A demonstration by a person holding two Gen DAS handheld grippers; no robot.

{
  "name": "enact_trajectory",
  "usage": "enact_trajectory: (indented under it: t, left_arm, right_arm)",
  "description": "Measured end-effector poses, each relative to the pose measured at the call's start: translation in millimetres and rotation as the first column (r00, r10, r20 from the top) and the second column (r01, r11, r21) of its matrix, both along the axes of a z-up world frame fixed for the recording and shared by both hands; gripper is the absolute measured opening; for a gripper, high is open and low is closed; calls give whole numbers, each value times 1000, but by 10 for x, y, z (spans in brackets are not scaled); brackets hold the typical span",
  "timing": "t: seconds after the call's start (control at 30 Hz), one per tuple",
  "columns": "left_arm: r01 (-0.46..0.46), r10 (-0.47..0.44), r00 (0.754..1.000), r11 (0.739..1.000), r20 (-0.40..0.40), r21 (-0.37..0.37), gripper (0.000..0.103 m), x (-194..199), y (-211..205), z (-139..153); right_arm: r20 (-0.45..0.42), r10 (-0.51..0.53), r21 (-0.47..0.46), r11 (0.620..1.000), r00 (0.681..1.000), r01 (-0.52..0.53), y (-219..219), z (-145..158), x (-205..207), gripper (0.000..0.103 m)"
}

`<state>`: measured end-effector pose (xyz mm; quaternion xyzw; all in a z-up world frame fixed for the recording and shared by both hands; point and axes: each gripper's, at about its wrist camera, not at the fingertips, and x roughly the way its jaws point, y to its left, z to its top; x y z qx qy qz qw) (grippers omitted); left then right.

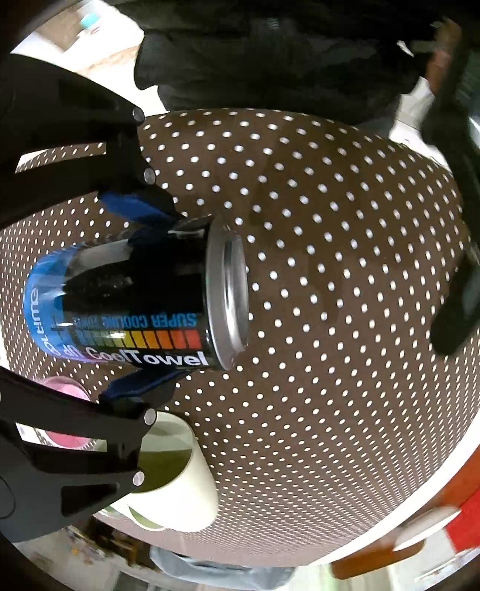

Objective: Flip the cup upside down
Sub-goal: 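Lift the can with the right gripper and rotate it silver lid up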

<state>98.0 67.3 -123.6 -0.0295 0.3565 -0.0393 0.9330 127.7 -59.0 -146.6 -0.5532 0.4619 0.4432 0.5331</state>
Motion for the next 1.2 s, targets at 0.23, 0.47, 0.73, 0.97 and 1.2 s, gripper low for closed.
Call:
enact_trajectory:
  t: [0.23,0.47,0.73,0.97,1.2]
  left_arm:
    - [26,-25,999,1000,25,-16,79,-82,6,18]
    - [64,-63,996,998,70,-7,79,-272,-87,102]
    - [73,-75,988,997,135,18,79,-479,-182,290]
    - [64,-67,984,998,164,25,79,-582,-233,407]
    - [66,-70,982,997,174,30,79,-660,-304,457]
  right_arm:
    - [-11,-257,212,944,966,253,-253,358,273,66]
    - [-63,-483,473,756,873,452,-723,750,262,65]
    - [-167,-619,689,484,767,540,-994,911,122,65]
    - [-298,-713,838,123,635,531,-1221,946,-123,66]
    - [-354,-795,890,-123,492,440,-1297,719,-338,66]
